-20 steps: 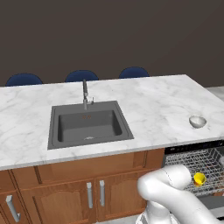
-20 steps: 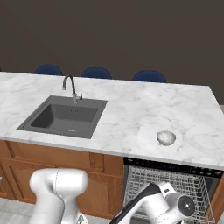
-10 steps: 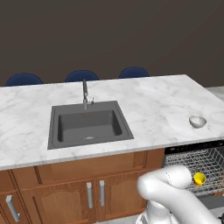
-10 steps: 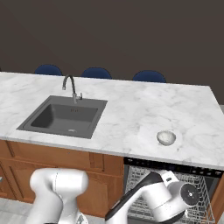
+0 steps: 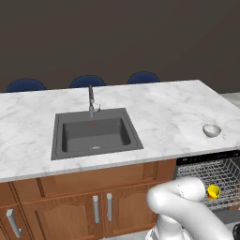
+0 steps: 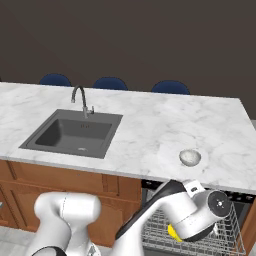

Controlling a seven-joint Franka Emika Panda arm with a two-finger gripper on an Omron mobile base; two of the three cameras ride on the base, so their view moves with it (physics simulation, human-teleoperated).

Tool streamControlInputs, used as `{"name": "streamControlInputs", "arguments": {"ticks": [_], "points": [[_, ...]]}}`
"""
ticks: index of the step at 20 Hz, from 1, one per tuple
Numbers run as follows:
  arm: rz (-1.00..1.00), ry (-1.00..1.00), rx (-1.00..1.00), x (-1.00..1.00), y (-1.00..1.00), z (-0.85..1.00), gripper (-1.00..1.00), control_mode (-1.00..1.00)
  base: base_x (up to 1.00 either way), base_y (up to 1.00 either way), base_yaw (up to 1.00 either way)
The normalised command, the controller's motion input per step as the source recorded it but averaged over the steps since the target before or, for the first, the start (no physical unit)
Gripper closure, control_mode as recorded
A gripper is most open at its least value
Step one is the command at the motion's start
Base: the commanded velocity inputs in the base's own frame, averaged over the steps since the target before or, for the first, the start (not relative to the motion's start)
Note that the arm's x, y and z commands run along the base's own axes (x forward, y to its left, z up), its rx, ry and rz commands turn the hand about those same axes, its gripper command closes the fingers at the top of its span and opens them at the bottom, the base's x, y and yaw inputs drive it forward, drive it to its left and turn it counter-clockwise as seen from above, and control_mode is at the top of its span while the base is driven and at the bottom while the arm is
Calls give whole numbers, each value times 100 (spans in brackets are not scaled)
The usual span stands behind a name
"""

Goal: Pick up the cup and bowl from the counter, place them in the dishwasher, and close the dishwasher door.

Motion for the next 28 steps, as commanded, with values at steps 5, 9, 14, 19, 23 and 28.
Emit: {"name": "streamControlInputs", "arguments": {"ticks": [5, 9, 14, 19, 23, 28], "points": [[0, 0, 0, 4, 0, 54, -100, -100, 0, 0, 0], [0, 0, 0, 22, 0, 31, -100, -100, 0, 0, 0], [0, 0, 0, 32, 0, 16, -100, -100, 0, 0, 0], [0, 0, 1, 36, 0, 10, -100, -100, 0, 0, 0], [0, 0, 5, 45, 0, 1, -100, -100, 0, 0, 0], [0, 0, 10, 49, 0, 0, -100, -100, 0, 0, 0]]}}
